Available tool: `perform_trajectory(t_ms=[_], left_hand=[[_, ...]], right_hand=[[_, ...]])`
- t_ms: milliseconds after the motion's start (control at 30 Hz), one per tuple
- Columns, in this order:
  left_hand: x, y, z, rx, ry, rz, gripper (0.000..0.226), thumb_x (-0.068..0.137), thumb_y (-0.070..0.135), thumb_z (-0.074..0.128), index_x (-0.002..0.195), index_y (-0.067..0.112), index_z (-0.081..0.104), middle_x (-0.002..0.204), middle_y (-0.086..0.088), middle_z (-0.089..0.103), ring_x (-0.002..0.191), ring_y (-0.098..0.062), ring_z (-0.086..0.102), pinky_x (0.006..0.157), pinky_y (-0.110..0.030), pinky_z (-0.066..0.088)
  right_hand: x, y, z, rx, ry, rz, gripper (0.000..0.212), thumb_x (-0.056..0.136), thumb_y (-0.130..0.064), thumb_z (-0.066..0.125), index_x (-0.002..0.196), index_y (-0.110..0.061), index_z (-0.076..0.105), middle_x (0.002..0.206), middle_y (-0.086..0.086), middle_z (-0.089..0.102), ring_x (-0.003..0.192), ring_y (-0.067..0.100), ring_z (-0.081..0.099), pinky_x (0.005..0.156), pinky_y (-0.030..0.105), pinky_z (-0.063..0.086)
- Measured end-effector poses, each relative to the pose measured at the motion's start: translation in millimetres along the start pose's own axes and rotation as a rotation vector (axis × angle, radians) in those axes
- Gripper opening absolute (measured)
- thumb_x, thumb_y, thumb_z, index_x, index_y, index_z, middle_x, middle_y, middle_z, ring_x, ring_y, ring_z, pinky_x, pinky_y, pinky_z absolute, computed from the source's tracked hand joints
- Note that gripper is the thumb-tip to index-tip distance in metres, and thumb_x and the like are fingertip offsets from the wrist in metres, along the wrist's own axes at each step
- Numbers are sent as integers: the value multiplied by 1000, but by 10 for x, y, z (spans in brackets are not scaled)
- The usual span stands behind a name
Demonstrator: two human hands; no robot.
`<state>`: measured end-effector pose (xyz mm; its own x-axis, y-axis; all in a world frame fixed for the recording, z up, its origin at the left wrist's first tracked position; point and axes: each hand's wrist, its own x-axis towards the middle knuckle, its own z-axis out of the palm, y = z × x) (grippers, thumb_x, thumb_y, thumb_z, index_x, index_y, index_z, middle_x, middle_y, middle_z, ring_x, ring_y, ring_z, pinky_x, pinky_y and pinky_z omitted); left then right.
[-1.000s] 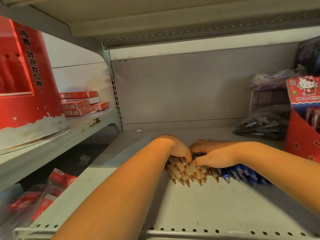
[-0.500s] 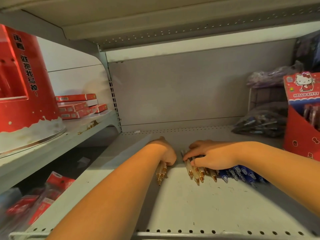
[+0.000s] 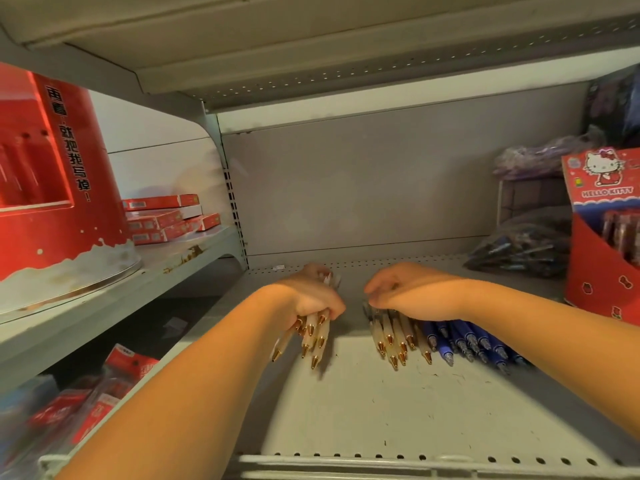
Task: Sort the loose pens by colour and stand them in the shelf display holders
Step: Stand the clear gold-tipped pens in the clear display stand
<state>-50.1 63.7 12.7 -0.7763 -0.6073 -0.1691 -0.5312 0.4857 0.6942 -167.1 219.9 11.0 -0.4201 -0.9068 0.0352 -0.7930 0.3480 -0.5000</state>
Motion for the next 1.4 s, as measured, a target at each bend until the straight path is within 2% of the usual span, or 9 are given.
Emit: perform_trajectory(t_ms=[167, 267, 433, 567, 733, 900, 1167, 1267, 1400], left_hand=[[-235, 217, 26, -390, -27, 265, 82, 65, -2, 66, 132, 38, 41, 106, -17, 62, 61, -20, 65, 56, -30, 53], [-360, 301, 97, -522, -18, 387, 80, 63, 0, 66, 129, 40, 43, 109, -15, 62, 61, -17, 70, 54, -28, 53], [-481, 331, 200, -740, 72, 488, 75, 73, -7, 64, 123, 47, 47, 111, -14, 66, 73, -22, 70, 61, -31, 57], [-696, 382, 287, -968, 63, 492, 85, 75, -7, 63, 140, 38, 33, 117, -14, 64, 80, -28, 72, 64, -37, 59], [-1050, 534, 465, -1079, -205, 503, 36, 89, -7, 51, 122, 7, 46, 77, -14, 57, 51, -18, 59, 43, -24, 47], [-1461, 863, 934, -1123, -577, 546, 18, 87, -5, 44, 98, 9, 46, 68, -9, 53, 53, -16, 51, 42, -20, 41], [-2113, 1683, 1968, -1195, -771, 681, 31, 71, -19, 43, 91, 4, 52, 72, -16, 59, 55, -23, 61, 39, -21, 44], [-2253, 2015, 2392, -1147, -703, 719, 43, 61, -8, 54, 100, 8, 55, 78, -9, 61, 62, -23, 56, 42, -25, 42], [-2386, 2469, 2915, -1084, -614, 704, 59, 58, -2, 60, 116, 11, 55, 80, 0, 64, 59, -17, 54, 45, -27, 43]], right_hand=[[-28, -187, 47, 856, 86, 104, 23, 91, -14, 67, 110, -1, 65, 97, 15, 74, 85, 26, 74, 72, 31, 62], [-135, -244, -32, 1092, 112, 44, 17, 89, -1, 64, 106, 0, 65, 97, 16, 74, 85, 27, 75, 69, 31, 61], [-299, -383, -140, 985, 256, 40, 17, 92, -6, 64, 108, -4, 66, 95, 11, 75, 81, 20, 73, 70, 30, 59], [-586, -551, -84, 1089, 454, -3, 15, 97, -9, 59, 111, -5, 63, 89, 12, 74, 74, 19, 74, 60, 26, 56], [-1121, -628, -46, 1204, 668, -30, 19, 99, -13, 56, 118, -7, 56, 93, 12, 65, 62, 15, 70, 54, 26, 56], [-1778, -493, -82, 1228, 865, 5, 19, 100, -15, 56, 116, -6, 59, 78, 9, 65, 53, 12, 58, 45, 25, 48], [-3149, 82, -410, 1291, 991, 3, 16, 100, -8, 44, 100, -1, 58, 66, 7, 57, 46, 10, 40, 37, 20, 30], [-3655, 370, -621, 1337, 1065, 5, 17, 96, 0, 40, 93, -7, 55, 62, 5, 51, 49, 11, 42, 39, 19, 31], [-4224, 867, -946, 1376, 1105, 17, 19, 97, 1, 39, 107, -8, 51, 60, 3, 51, 51, 12, 45, 40, 21, 35]])
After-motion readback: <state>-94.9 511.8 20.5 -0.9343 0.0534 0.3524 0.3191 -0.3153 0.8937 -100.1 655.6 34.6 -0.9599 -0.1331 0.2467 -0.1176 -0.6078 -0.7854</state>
